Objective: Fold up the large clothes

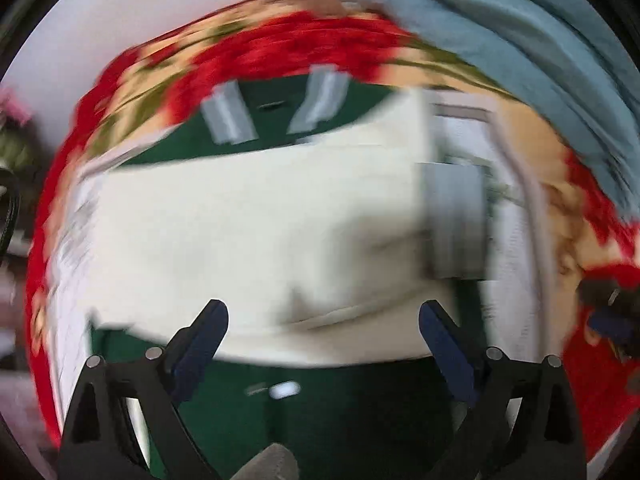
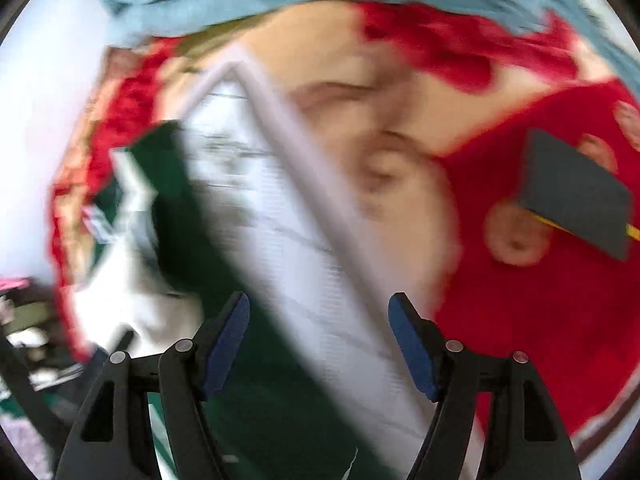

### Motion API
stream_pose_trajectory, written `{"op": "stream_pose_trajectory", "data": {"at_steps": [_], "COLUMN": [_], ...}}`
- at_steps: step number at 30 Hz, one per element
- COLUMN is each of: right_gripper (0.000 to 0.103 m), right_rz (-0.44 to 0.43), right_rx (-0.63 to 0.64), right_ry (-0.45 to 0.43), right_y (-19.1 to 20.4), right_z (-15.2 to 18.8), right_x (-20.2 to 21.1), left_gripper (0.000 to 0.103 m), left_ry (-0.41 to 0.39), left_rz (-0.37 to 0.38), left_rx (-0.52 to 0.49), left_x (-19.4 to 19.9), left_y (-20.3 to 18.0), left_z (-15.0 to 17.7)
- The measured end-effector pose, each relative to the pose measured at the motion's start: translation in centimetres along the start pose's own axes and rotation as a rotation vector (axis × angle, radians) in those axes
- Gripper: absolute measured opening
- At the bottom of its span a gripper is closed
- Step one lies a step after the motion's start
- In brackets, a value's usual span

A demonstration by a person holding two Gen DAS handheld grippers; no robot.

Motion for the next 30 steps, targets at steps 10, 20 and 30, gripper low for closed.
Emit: {"op": "stream_pose_trajectory", "data": {"at_steps": [10,20,30], "right_gripper": [0.012,0.042,0.000], "right_rz": [-0.086,0.064,0.285], "right_rx": [0.256,0.397,0.329], "right_ry": [0.128,0.252,0.089], "right_y": [12.9,10.6,5.0], "right_z": [-3.4,3.3,2.1], "right_x": [-10.4,-7.4,-6.6], "left_gripper": [0.098,0.098,0.098], "left_ry": [0.077,0.146,0.169], "left_rz": [-0.344,-0.304,-0.336], "left_rx": [0.263,0.116,0.046], "left_x": [-5.2,-6.4,-9.3], "left_y": [18.6,12.2,9.5], "left_z": [1.4,5.8,7.4]}}
Point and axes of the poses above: each gripper's, at about its wrist camera, not at the fingertips, and x roughly against the way its jaws point, y to its left, z to its underside, the point moved 6 cm from there along -x, roughly the way its jaws point, and after that the axes turned 4 degrees about y, right-handed, at the moved point
